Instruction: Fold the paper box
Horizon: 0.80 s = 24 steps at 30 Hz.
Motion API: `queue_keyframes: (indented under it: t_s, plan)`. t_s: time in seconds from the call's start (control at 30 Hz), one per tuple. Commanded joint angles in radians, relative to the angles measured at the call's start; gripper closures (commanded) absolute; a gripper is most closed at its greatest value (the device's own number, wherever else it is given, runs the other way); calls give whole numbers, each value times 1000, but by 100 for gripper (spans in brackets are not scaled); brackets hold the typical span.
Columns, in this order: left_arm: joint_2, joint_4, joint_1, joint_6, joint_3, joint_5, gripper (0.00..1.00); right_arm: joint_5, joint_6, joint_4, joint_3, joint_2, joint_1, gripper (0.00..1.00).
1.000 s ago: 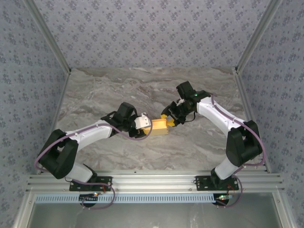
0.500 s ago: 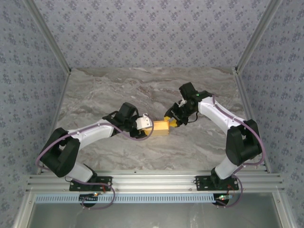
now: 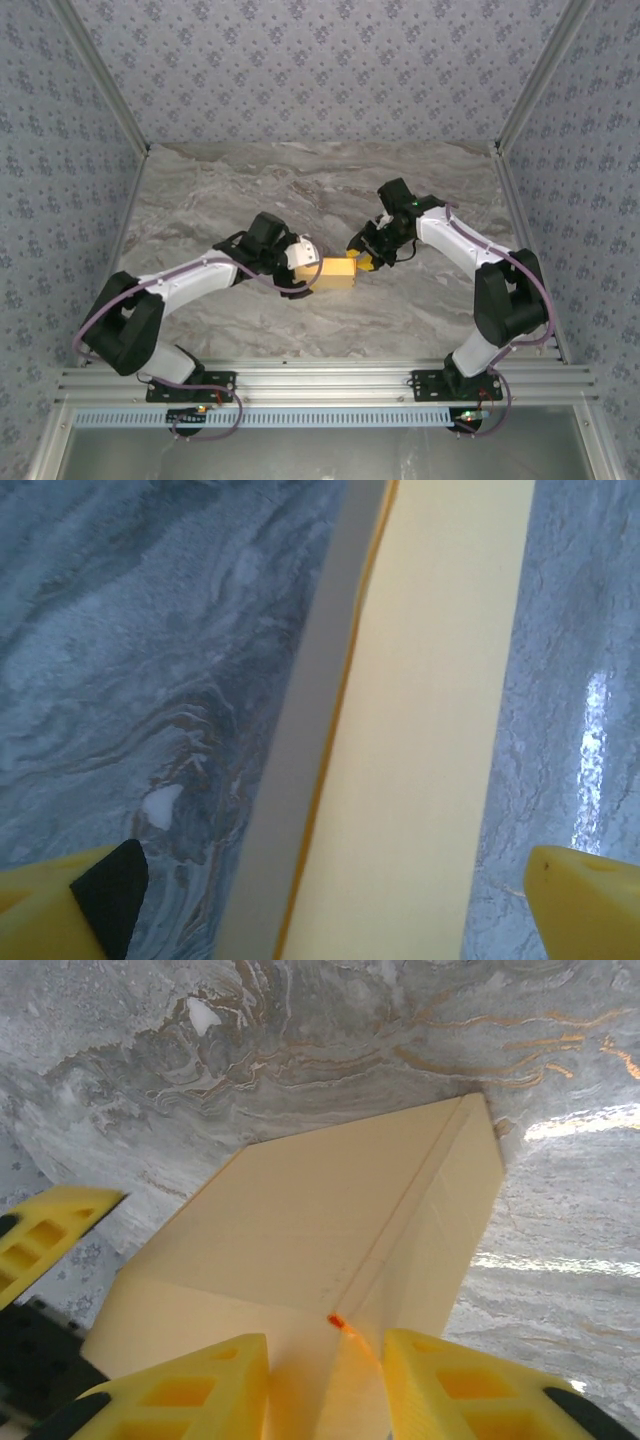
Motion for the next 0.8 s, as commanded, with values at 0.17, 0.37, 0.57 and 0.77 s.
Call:
queue_keyframes:
  t_s: [0.17,0.37,0.57,0.77]
  plan:
    - [-266,55,38,-139,-87,32,1,5,-3,-26,-10,-11,-20,51]
    - [-445,123,67,-318,-174,-75,1,16,-1,-21,-8,-29,-41,40]
    - [-568,81,92,-626,-188,-273,1,136,-127,-71,76,-55,-68,36]
    - [-619,-250,107,-1044,-82,-457,1,467,-513,126,82,-234,5,34]
